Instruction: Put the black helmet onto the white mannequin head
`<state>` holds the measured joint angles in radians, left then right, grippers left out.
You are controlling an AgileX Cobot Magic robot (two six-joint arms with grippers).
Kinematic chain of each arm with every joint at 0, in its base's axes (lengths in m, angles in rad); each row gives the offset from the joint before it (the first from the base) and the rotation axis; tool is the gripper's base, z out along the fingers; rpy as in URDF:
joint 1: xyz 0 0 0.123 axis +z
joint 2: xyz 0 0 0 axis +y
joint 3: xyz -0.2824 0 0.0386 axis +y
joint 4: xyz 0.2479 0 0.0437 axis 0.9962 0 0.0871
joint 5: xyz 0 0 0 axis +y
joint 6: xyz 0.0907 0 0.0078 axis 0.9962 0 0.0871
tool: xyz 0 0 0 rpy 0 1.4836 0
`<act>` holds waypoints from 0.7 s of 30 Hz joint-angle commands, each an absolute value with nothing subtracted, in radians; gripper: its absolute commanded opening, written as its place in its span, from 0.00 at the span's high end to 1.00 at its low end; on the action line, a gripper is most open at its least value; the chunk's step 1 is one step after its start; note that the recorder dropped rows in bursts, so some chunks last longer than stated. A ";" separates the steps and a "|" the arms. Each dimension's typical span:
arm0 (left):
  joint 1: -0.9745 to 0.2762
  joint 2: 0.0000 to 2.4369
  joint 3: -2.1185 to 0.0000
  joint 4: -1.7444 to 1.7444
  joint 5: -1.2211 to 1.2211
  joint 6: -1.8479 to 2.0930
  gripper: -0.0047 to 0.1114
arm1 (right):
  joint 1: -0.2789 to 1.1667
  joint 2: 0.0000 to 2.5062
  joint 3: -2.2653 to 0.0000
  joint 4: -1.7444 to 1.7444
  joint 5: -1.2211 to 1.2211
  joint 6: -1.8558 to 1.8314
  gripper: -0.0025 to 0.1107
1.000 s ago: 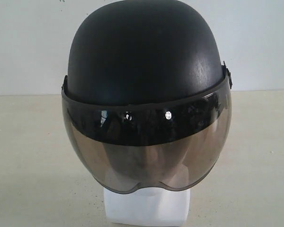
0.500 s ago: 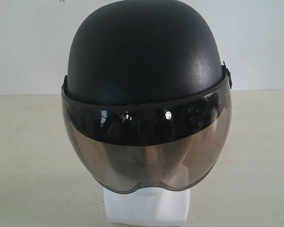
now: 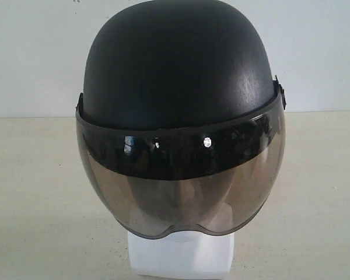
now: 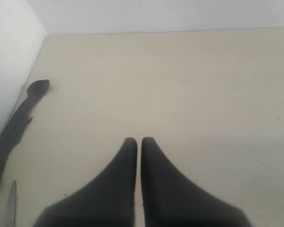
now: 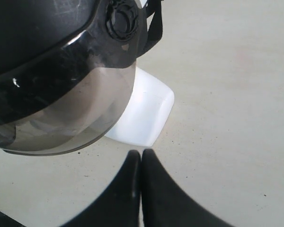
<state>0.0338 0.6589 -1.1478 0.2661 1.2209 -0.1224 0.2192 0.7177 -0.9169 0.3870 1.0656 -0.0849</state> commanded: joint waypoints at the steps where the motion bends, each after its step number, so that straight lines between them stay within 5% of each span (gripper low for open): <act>1: 0.037 0.573 -1.033 0.288 1.221 -0.215 0.92 | 0.220 0.710 -0.919 0.386 1.065 -0.086 0.98; 4: 0.037 0.514 -0.925 0.199 1.216 -0.222 0.92 | 0.220 0.710 -0.919 0.386 1.065 -0.086 0.98; 14: -0.062 0.330 -0.455 -0.045 0.376 -0.234 0.92 | 0.220 0.710 -0.919 0.386 1.065 -0.086 0.98; 21: -0.081 0.170 -0.261 -0.030 0.173 -0.248 0.92 | 0.220 0.710 -0.919 0.386 1.065 -0.086 0.98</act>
<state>-0.0719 0.2274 -0.3226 -0.0315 0.2534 -0.2343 0.2192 0.7177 -0.9169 0.3870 1.0656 -0.0849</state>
